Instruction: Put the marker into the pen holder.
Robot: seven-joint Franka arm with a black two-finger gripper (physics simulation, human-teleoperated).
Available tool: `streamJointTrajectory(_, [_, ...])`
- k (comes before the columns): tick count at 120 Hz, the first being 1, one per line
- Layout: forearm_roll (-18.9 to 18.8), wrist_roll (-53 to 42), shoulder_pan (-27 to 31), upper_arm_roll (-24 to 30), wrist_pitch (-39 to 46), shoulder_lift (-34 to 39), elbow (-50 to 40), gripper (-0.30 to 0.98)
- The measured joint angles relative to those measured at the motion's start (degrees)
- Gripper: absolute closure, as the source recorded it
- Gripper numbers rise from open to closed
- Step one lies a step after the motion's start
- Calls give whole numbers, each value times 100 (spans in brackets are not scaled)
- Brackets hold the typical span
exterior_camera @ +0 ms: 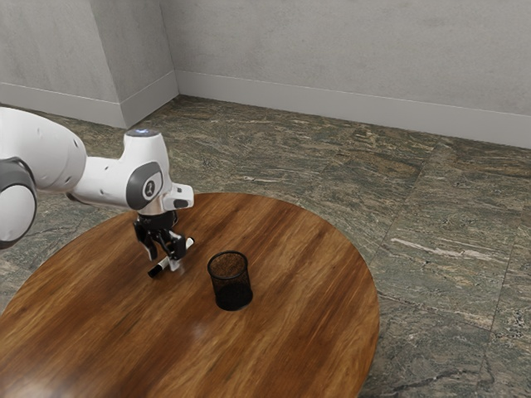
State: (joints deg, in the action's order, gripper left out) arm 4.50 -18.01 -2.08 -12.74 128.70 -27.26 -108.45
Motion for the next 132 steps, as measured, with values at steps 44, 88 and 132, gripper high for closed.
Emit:
streamJointTrajectory(44, [138, -271, 37, -9, 41, -20, -55, 70])
streamJointTrajectory(88, [111, -342, 39, -10, 59, 24, -61, 76])
streamJointTrajectory(132, [-796, -247, -327, -8, -1746, 1627, 341, 79])
